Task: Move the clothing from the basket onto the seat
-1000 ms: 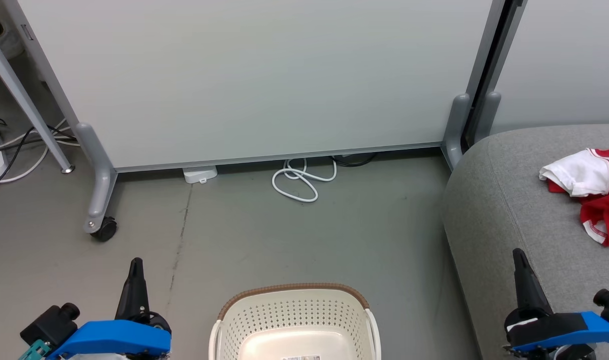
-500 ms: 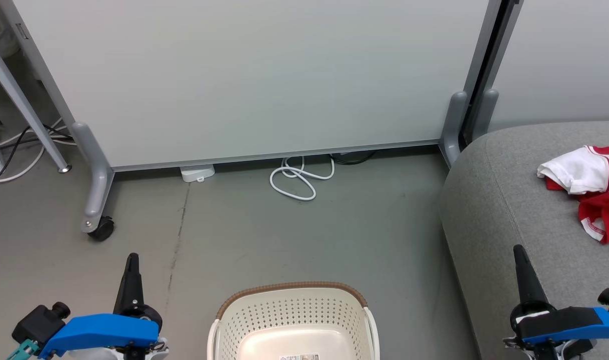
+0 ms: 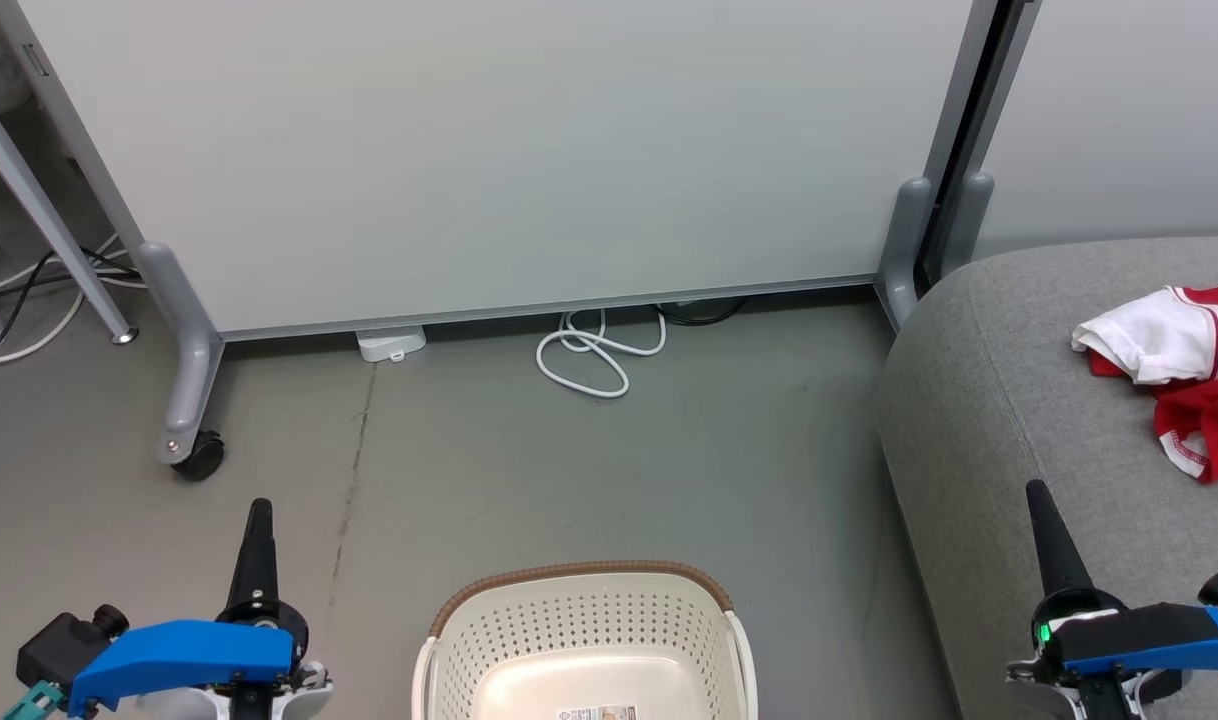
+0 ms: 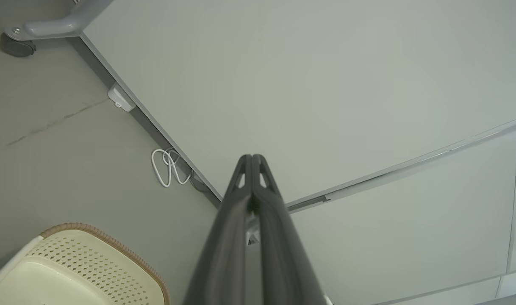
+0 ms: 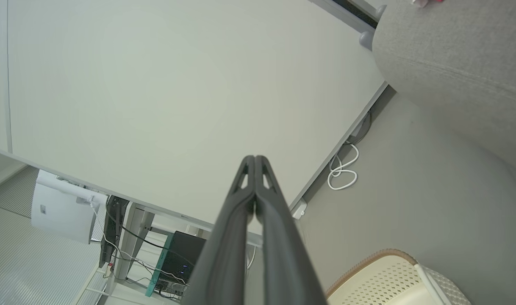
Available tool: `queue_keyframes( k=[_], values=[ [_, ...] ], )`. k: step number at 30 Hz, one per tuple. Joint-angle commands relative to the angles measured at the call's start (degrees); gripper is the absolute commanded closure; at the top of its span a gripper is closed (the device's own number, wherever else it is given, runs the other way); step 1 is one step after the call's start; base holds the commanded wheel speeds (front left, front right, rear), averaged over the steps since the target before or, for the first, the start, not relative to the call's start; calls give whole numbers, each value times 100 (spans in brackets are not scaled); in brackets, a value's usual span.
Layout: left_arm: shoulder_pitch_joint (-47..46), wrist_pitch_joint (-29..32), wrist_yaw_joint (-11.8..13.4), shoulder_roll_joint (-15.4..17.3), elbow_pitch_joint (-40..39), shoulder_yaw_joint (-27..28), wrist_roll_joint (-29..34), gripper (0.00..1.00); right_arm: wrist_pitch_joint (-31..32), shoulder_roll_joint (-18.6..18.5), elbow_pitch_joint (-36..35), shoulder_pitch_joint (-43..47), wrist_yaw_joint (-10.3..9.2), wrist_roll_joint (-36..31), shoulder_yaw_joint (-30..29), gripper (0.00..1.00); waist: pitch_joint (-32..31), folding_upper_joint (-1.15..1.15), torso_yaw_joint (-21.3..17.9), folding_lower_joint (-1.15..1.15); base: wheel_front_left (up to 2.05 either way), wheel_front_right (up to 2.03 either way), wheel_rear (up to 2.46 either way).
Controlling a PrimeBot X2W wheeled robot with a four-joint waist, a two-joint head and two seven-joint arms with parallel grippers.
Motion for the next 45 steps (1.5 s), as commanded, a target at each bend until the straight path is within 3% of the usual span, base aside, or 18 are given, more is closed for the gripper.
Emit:
queue_keyframes(
  k=[1, 45],
  values=[
    [-170, 45, -36, 12, -65, 47, -140, 100, 43, -23, -34, -126, 3, 153, -15, 100, 3, 0, -3, 0, 0, 0, 0],
    [-343, 595, -120, -46, -45, 330, -2306, 100, 607, -28, 17, -270, 4, 2366, -78, 100, 100, 0, -101, 0, 0, 0, 0]
  ],
)
